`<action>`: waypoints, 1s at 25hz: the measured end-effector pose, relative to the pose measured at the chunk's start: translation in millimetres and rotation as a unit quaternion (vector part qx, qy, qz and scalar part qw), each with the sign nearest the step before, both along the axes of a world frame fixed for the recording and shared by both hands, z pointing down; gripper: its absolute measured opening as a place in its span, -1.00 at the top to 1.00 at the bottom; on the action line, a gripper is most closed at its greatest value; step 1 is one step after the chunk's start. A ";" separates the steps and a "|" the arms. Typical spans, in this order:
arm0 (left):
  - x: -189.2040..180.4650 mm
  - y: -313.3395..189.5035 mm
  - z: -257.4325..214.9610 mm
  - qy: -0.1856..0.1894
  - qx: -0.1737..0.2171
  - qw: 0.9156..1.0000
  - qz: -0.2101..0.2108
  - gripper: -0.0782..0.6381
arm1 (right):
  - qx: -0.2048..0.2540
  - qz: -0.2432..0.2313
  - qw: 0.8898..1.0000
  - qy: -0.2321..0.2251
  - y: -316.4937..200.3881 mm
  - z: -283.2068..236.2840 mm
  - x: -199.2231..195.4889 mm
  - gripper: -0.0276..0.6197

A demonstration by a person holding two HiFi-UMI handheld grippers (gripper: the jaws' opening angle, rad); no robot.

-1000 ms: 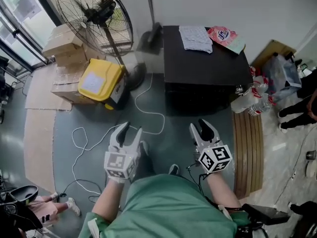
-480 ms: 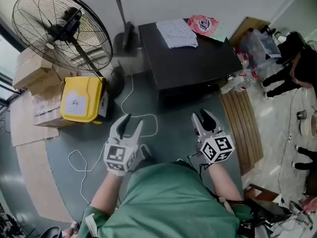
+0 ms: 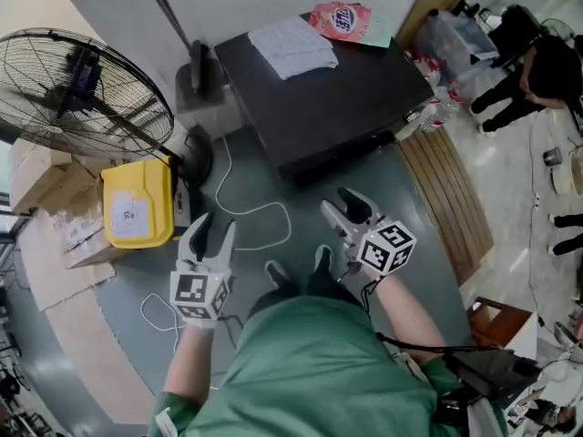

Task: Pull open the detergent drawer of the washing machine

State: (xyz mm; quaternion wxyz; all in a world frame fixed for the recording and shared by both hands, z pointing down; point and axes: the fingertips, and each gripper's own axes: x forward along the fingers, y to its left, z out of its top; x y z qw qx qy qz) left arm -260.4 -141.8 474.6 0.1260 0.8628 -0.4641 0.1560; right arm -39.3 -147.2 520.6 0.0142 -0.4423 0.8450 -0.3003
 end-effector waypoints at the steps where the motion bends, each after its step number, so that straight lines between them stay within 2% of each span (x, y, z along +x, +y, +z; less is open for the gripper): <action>1: 2.1 -2.8 0.7 -0.002 -0.002 1.000 -0.006 0.26 | -0.009 -0.006 1.000 -0.016 -6.0 8.8 1.7 0.27; 7: 23.0 -11.5 6.6 -0.014 -0.024 0.999 -0.025 0.26 | -0.062 -0.030 0.993 -0.095 -39.4 64.9 15.4 0.18; 12: 36.8 -17.5 15.4 -0.013 -0.040 0.998 -0.049 0.27 | -0.099 -0.052 0.987 -0.119 -65.8 115.3 12.9 0.01; 16: 45.2 -19.4 18.9 -0.019 -0.048 0.997 -0.062 0.27 | -0.138 -0.058 0.977 -0.152 -87.2 150.0 8.0 -0.07; 21: 37.8 -10.6 23.3 -0.023 -0.062 0.994 -0.091 0.27 | -0.172 -0.066 0.964 -0.192 -105.1 179.9 -4.6 -0.07; 25: 24.8 -4.6 24.4 -0.031 -0.066 0.990 -0.117 0.27 | -0.174 -0.079 0.962 -0.197 -114.6 195.4 -16.2 -0.07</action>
